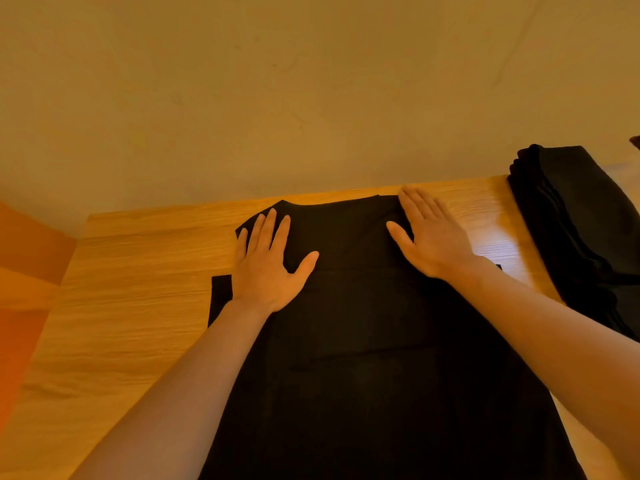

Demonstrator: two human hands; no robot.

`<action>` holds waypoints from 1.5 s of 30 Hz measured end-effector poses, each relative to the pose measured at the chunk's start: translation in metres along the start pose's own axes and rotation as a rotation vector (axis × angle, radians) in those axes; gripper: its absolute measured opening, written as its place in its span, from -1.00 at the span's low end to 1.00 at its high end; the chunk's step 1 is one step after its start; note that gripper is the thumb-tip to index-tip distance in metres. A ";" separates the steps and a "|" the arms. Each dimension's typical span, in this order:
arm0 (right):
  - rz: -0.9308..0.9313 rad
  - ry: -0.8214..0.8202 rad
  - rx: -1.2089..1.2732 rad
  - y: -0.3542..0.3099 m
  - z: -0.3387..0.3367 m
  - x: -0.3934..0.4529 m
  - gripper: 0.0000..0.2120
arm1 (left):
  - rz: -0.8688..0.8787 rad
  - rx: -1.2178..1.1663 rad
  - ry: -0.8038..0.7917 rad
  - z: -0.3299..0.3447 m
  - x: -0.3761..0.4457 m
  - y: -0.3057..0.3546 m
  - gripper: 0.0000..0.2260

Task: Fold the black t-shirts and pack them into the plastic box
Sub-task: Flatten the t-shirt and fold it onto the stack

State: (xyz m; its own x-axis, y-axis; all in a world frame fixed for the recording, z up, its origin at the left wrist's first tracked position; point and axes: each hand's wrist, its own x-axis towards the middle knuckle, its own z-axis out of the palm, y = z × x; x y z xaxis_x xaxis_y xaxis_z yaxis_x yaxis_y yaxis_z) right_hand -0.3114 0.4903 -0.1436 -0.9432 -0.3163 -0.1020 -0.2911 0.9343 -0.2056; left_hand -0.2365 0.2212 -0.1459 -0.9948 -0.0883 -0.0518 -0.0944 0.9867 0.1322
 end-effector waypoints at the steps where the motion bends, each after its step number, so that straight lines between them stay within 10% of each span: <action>1: 0.014 0.000 -0.009 0.004 0.000 0.004 -0.25 | 0.000 0.014 -0.002 0.000 0.002 -0.001 -0.21; 33: -0.179 -0.023 0.062 0.016 -0.004 -0.042 -0.36 | -0.089 -0.067 0.018 0.001 -0.035 0.008 -0.33; 45: -0.023 -0.195 0.030 0.063 -0.061 -0.139 -0.61 | 0.220 -0.212 0.011 -0.026 -0.083 -0.073 -0.57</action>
State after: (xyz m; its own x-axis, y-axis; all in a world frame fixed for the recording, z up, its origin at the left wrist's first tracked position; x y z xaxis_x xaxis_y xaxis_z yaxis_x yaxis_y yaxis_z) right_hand -0.2082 0.6032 -0.0826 -0.8864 -0.3662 -0.2831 -0.3048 0.9221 -0.2386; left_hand -0.1479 0.1527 -0.1255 -0.9924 0.1221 0.0118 0.1188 0.9320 0.3424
